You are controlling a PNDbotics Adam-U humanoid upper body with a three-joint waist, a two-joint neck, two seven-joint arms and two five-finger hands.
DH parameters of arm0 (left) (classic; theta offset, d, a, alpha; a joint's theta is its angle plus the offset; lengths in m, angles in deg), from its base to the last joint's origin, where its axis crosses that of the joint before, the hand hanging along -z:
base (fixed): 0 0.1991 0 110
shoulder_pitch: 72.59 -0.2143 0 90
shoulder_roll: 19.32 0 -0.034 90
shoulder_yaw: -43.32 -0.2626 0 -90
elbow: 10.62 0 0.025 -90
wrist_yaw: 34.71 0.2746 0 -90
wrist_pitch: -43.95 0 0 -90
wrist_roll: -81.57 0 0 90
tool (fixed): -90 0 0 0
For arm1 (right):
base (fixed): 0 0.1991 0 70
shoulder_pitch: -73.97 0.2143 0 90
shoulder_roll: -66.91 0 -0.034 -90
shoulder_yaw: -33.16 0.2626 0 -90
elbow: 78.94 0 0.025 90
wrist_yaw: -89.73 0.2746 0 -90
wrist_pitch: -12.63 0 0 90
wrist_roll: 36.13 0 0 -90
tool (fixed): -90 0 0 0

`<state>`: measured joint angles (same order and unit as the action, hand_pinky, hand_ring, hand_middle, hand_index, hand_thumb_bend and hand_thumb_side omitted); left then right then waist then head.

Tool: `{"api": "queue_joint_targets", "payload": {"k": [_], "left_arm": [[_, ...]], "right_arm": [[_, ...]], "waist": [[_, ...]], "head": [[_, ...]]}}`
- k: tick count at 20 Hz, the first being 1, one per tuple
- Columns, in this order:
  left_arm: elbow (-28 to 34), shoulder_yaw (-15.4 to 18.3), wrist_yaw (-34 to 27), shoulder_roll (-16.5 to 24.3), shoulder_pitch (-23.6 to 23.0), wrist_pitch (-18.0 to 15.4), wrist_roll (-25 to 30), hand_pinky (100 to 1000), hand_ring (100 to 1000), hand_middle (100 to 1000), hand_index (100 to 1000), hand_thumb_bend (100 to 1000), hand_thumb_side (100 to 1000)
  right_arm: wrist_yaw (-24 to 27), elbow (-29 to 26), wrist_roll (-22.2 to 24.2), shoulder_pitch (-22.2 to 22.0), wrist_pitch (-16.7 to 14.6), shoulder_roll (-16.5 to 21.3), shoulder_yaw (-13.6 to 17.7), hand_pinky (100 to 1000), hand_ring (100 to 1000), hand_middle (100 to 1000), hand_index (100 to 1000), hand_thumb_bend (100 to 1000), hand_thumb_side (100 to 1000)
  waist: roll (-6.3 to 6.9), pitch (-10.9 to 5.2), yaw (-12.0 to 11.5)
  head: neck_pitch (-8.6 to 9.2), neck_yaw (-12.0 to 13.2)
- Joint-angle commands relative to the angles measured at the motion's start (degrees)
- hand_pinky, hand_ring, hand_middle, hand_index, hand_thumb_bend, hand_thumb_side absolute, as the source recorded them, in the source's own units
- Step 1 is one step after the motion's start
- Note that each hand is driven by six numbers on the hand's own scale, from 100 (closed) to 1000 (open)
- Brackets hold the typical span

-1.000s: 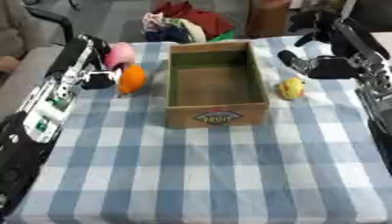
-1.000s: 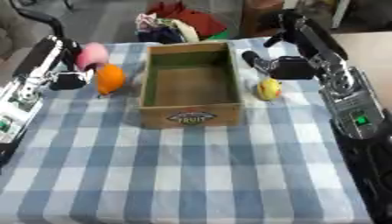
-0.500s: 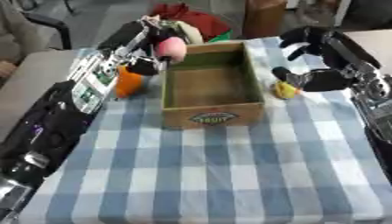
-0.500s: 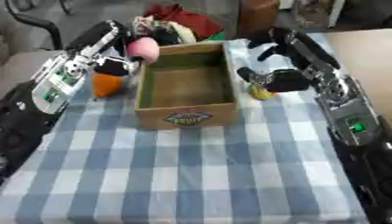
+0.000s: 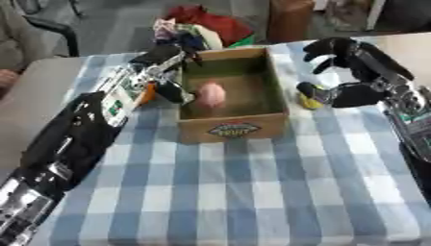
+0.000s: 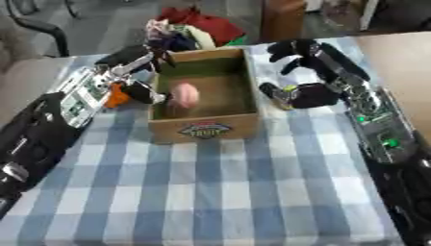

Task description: Pick up objects on the table and place them in the box.

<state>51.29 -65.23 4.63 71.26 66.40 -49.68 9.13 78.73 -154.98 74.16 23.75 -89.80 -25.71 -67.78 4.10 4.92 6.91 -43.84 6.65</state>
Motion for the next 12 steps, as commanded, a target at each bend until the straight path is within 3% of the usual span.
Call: {"api": "queue_joint_targets", "payload": {"k": [1, 2, 3, 5, 8, 12], "left_arm": [[2.0, 1.4, -0.5, 1.3, 0.9, 0.1, 0.2, 723, 704, 847, 828, 569, 217], [2.6, 1.8, -0.8, 1.6, 0.8, 0.3, -0.2, 711, 678, 820, 816, 557, 201], [3.1, 2.4, -0.9, 2.0, 0.6, 0.8, -1.0, 689, 632, 734, 772, 506, 139], [4.0, 3.7, -0.8, 2.8, 0.0, 2.8, -3.6, 680, 608, 678, 750, 457, 100], [4.4, 5.5, -0.4, 4.0, -0.8, 5.7, -6.7, 676, 598, 659, 744, 381, 100], [2.0, 7.7, 0.2, 4.7, -1.7, 8.8, -8.5, 674, 599, 679, 756, 401, 100]], "right_arm": [[-0.2, -0.7, -0.1, 0.9, -0.1, 0.5, 0.5, 642, 807, 651, 793, 415, 219], [-0.2, -0.7, -0.1, 0.9, -0.1, 0.5, 0.5, 642, 807, 651, 793, 415, 218], [-0.2, -0.7, -0.1, 0.9, -0.1, 0.5, 0.6, 642, 807, 651, 793, 415, 218], [-0.2, -0.7, -0.2, 0.8, 0.0, 0.6, 0.6, 642, 807, 651, 793, 415, 218], [-0.2, -0.6, -0.2, 0.7, 0.0, 0.7, 0.7, 642, 807, 650, 793, 415, 217], [-0.2, -0.7, -0.2, 0.6, 0.0, 0.8, 0.7, 642, 807, 650, 793, 416, 217]], "waist": [[-0.27, -0.93, -0.1], [-0.30, -0.90, -0.2], [-0.35, -0.89, -0.2], [-0.39, -0.87, -0.3], [-0.31, -0.88, -0.5], [-0.28, -0.89, -0.6]], "head": [[0.16, 0.1], [0.20, 0.0], [0.19, -0.1], [0.13, -0.2], [0.15, -0.4], [0.17, -0.7]]}}
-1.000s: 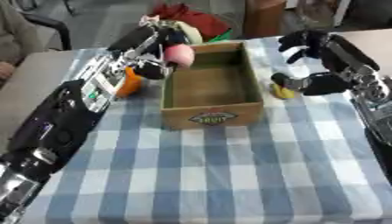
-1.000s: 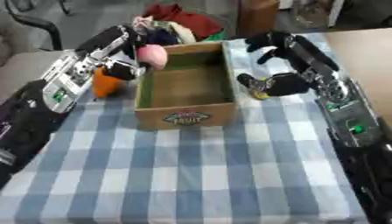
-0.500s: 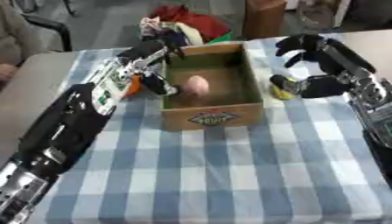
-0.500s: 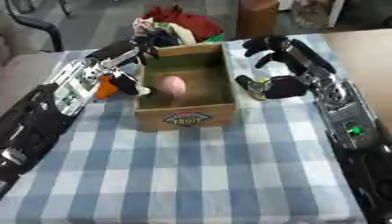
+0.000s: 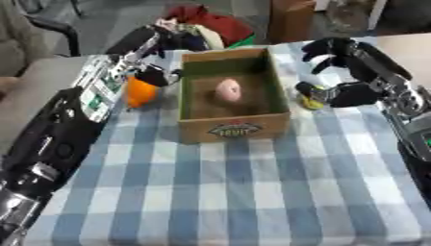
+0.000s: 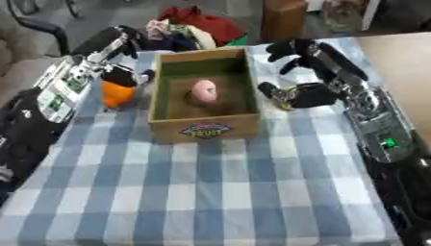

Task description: Pick up objects on the table and place them in the box.

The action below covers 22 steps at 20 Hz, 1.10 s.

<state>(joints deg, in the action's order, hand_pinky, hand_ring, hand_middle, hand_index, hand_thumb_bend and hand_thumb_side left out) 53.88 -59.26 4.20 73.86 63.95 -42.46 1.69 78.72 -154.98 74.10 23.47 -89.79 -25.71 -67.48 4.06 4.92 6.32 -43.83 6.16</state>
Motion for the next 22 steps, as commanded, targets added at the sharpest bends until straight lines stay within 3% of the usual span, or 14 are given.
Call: {"api": "queue_joint_targets", "payload": {"k": [1, 10, 19, 22], "left_arm": [[-1.6, 2.1, 1.2, 2.3, 0.8, 2.2, -1.4, 672, 600, 689, 760, 417, 100], [-12.4, 4.5, 8.2, 0.5, 0.8, 4.8, -6.1, 668, 612, 736, 786, 466, 100], [-18.7, 5.8, 15.5, -1.4, 1.1, 7.5, -12.0, 667, 617, 763, 821, 465, 100], [-20.0, 5.7, 17.5, -1.5, 1.2, 7.3, -11.2, 638, 548, 669, 776, 417, 100]], "right_arm": [[-0.2, -0.7, -0.2, 0.9, 0.0, 0.8, 0.4, 642, 807, 650, 793, 415, 217], [0.1, -0.9, 0.0, 0.7, -0.1, 0.6, 0.4, 643, 808, 650, 793, 417, 217], [0.2, -0.9, 0.1, 0.6, 0.0, 0.5, 0.5, 643, 808, 650, 793, 418, 217], [0.2, -0.9, 0.1, 0.7, 0.0, 0.6, 0.5, 642, 808, 649, 793, 417, 218]], "waist": [[-0.25, -0.90, -0.1], [-0.54, -0.81, 0.3], [-0.63, -0.73, 0.9], [-0.66, -0.73, 1.0]], "head": [[0.15, -0.3], [0.25, -0.4], [0.29, -0.4], [0.31, -0.4]]}}
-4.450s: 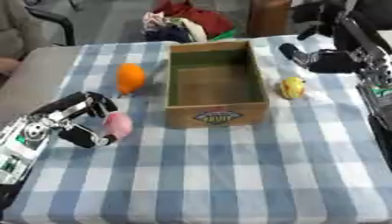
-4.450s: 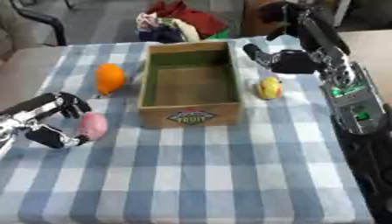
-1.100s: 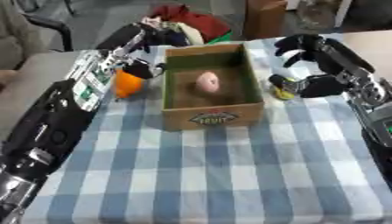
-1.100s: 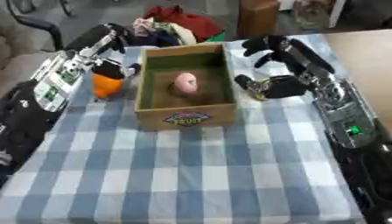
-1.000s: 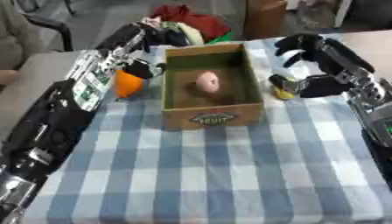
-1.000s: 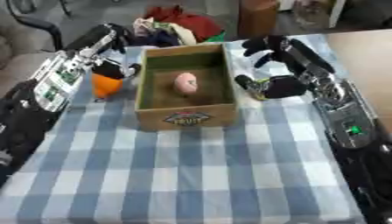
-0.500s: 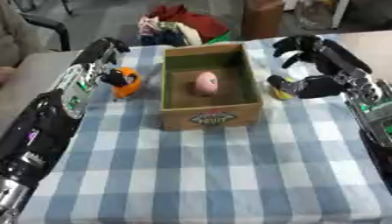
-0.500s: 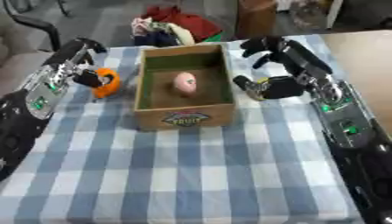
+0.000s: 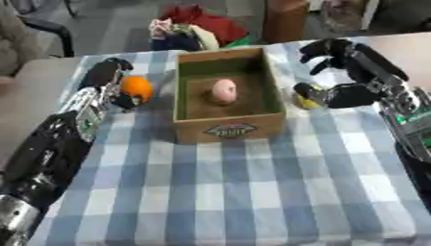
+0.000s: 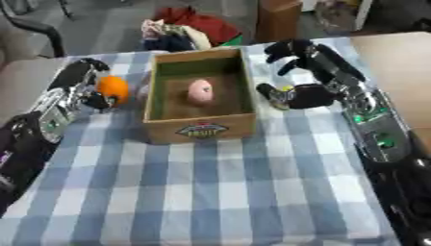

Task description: Pick up objects on the table and place them in the box.

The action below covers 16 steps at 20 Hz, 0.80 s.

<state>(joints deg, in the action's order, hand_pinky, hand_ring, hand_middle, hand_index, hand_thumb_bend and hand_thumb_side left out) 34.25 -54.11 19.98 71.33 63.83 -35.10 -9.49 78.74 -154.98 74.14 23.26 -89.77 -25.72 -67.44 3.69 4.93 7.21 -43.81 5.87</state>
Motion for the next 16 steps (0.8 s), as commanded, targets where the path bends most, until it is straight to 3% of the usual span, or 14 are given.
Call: {"api": "queue_joint_targets", "payload": {"k": [1, 3, 4, 5, 6, 11, 16], "left_arm": [[-0.5, 0.6, 2.4, 0.9, 1.3, -0.2, 0.3, 624, 515, 620, 751, 385, 100], [-0.3, 0.9, 3.4, 0.9, 1.5, -0.2, 0.2, 599, 464, 542, 696, 331, 100], [0.1, 1.1, 3.7, 0.9, 1.5, -0.1, -0.4, 576, 413, 468, 622, 276, 100], [0.4, 1.2, 3.7, 0.9, 1.5, 0.1, -1.2, 568, 397, 429, 566, 143, 100], [0.8, 1.4, 3.6, 0.9, 1.6, 0.2, -2.1, 562, 391, 412, 543, 249, 100], [4.3, 1.3, -0.4, 0.8, 1.8, 0.4, -6.3, 546, 356, 359, 475, 217, 100], [13.3, -3.0, -5.9, 0.8, 3.6, -2.9, -4.4, 553, 371, 373, 485, 220, 100]], "right_arm": [[0.2, -0.9, 0.0, 0.9, -0.1, 0.6, 0.5, 642, 808, 649, 793, 417, 217], [0.2, -0.9, 0.0, 0.8, -0.1, 0.5, 0.5, 642, 808, 649, 793, 416, 218], [0.2, -0.8, 0.0, 0.8, -0.1, 0.5, 0.5, 642, 808, 649, 793, 416, 218], [0.2, -0.8, 0.0, 0.8, -0.1, 0.5, 0.5, 642, 808, 649, 793, 416, 218], [0.2, -0.8, 0.0, 0.8, 0.0, 0.5, 0.5, 642, 808, 649, 793, 416, 218], [0.2, -0.8, 0.0, 0.8, -0.1, 0.5, 0.5, 642, 808, 649, 793, 417, 218], [0.2, -0.7, 0.3, 0.9, -0.2, 0.3, 0.3, 643, 809, 649, 793, 417, 219]], "waist": [[-0.29, -0.75, 0.0], [-0.28, -0.77, 0.0], [-0.27, -0.78, 0.0], [-0.27, -0.79, -0.1], [-0.26, -0.80, -0.1], [-0.26, -0.83, -0.2], [-0.16, -0.88, -0.1]], "head": [[0.32, -0.1], [0.37, -0.1], [0.38, -0.1], [0.39, -0.1], [0.39, -0.1], [0.40, -0.1], [0.48, 0.1]]}}
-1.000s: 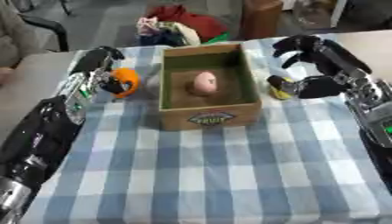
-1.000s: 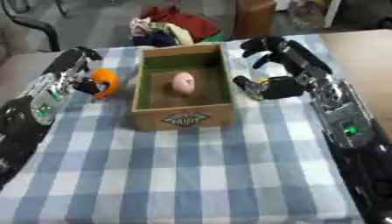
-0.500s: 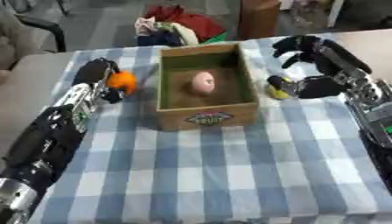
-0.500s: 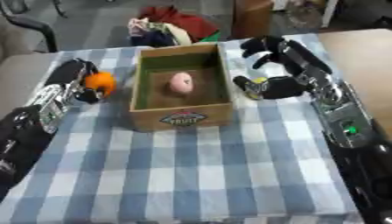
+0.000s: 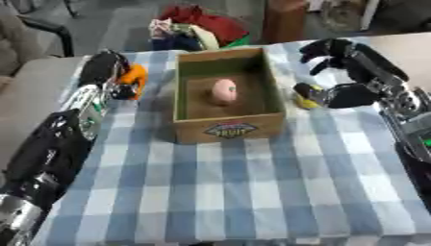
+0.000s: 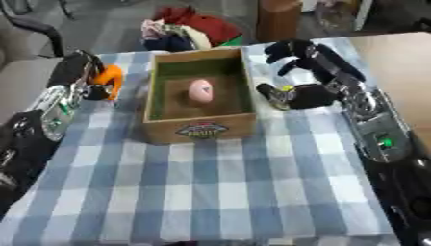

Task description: Pick up objects on the table and place them in the box.

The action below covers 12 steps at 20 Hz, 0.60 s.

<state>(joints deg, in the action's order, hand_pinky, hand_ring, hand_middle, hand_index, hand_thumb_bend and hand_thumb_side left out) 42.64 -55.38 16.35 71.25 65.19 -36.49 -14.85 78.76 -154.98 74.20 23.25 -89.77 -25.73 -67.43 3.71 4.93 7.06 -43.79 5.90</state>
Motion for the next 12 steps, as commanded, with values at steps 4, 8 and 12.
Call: {"api": "queue_joint_targets", "payload": {"k": [4, 8, 12], "left_arm": [[9.2, -6.4, -4.8, 0.1, 3.9, -4.9, 6.8, 568, 403, 406, 518, 238, 100], [10.0, -9.6, -5.6, -0.7, 4.6, -8.8, 13.0, 604, 478, 496, 608, 244, 100], [9.0, -10.9, -6.4, -0.9, 4.0, -12.9, 20.4, 657, 601, 712, 780, 397, 100]], "right_arm": [[0.1, -0.6, 0.4, 1.0, -0.3, 0.1, 0.2, 643, 809, 650, 793, 418, 220], [0.0, -0.5, 0.6, 1.0, -0.4, 0.0, 0.1, 643, 809, 649, 793, 418, 221], [-0.1, -0.4, 0.7, 1.0, -0.4, 0.0, 0.1, 643, 809, 649, 793, 419, 221]], "waist": [[-0.16, -1.03, 0.4], [-0.01, -1.14, 1.0], [0.11, -1.16, 1.1]], "head": [[0.42, 0.5], [0.49, 0.8], [0.56, 0.6]]}}
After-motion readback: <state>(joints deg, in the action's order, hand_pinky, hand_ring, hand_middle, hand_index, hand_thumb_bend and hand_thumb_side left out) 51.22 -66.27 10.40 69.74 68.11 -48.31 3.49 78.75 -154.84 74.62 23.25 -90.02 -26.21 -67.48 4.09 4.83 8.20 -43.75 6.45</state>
